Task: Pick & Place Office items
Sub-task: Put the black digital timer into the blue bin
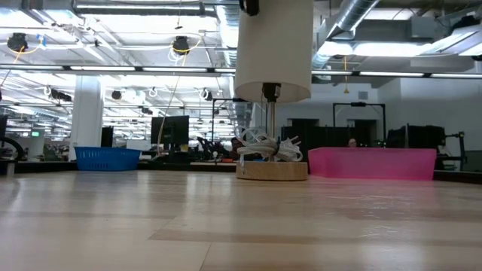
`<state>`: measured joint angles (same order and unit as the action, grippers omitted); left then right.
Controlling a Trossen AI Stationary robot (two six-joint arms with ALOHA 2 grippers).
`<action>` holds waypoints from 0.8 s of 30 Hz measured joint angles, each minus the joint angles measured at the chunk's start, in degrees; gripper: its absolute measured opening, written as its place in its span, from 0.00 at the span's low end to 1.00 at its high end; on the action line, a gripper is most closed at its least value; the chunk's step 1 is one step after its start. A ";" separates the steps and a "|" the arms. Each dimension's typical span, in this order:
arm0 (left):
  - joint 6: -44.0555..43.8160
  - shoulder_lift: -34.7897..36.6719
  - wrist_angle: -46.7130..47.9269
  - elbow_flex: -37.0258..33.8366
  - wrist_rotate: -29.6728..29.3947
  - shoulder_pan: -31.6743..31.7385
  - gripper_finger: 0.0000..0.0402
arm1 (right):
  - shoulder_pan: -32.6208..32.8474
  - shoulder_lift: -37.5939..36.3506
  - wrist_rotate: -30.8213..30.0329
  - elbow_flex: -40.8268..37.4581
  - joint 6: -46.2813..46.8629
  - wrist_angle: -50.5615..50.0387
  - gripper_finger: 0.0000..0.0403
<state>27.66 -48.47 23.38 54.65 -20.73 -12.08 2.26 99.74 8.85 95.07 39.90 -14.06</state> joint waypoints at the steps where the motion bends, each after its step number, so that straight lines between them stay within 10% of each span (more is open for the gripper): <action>1: -1.26 0.63 2.94 -0.01 -2.23 0.01 0.15 | 0.00 -0.02 0.11 0.00 0.00 -1.43 0.58; 13: -36.20 6.25 30.68 -0.16 -15.40 0.28 0.15 | 8.81 -0.07 -4.75 0.02 4.03 -24.09 0.58; 24: -72.69 7.87 35.58 -7.71 -18.54 1.25 0.15 | 19.19 -0.89 -21.06 0.00 16.31 -37.22 0.58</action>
<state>-45.03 -40.60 58.96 46.95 -39.26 -10.83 21.45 98.86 -12.21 95.07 56.21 -51.28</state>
